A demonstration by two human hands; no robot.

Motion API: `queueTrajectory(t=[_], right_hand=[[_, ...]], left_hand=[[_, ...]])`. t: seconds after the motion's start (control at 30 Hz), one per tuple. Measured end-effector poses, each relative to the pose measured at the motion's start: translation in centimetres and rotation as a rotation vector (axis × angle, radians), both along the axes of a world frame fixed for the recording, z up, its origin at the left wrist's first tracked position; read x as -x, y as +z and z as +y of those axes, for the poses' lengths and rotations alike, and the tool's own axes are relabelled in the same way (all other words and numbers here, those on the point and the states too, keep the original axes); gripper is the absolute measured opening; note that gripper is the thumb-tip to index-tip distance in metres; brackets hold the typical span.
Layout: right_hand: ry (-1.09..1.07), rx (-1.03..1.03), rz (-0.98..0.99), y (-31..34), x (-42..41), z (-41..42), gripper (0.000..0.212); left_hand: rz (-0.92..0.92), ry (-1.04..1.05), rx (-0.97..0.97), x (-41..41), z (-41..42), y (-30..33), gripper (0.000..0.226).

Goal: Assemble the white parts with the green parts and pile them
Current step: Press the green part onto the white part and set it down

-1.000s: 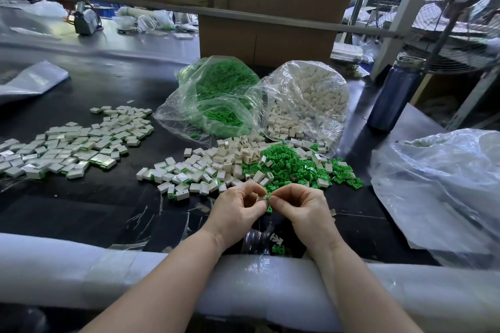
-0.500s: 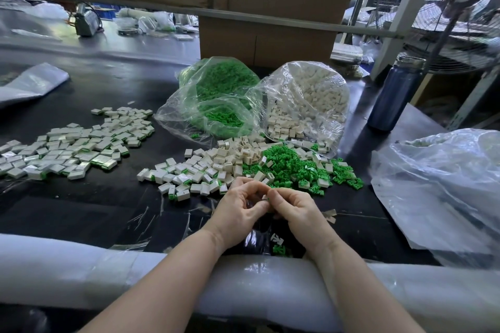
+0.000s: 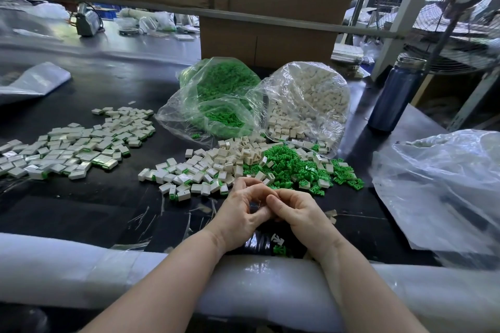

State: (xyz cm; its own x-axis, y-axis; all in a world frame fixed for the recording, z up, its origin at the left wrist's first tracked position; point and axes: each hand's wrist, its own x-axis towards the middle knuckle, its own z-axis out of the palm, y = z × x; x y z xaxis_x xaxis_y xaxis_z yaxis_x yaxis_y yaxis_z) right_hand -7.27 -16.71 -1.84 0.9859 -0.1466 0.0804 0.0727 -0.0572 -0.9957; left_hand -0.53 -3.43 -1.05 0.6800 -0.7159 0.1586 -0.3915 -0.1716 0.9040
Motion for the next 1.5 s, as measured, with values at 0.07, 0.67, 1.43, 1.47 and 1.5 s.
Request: queueTrajectory(t=[0.07, 0.67, 1.43, 1.47, 1.5], right_hand=[[-0.011, -0.009, 0.004, -0.07, -0.01, 0.02, 0.026], [-0.079, -0.073, 0.010, 0.24, 0.24, 0.23, 0.020], [-0.065, -0.075, 0.017, 0.42, 0.38, 0.34, 0.020], [-0.069, -0.078, 0.018, 0.45, 0.37, 0.37, 0.021], [-0.071, -0.083, 0.019, 0.51, 0.38, 0.41, 0.022]], left_hand=[[-0.003, 0.000, 0.001, 0.01, -0.03, -0.03, 0.014], [-0.035, -0.021, -0.043, 0.05, -0.28, -0.30, 0.011], [-0.054, -0.043, -0.049, -0.11, -0.14, -0.49, 0.011], [-0.053, -0.043, -0.051, -0.11, -0.15, -0.52, 0.010], [-0.052, -0.042, -0.050, -0.14, -0.15, -0.56, 0.010]])
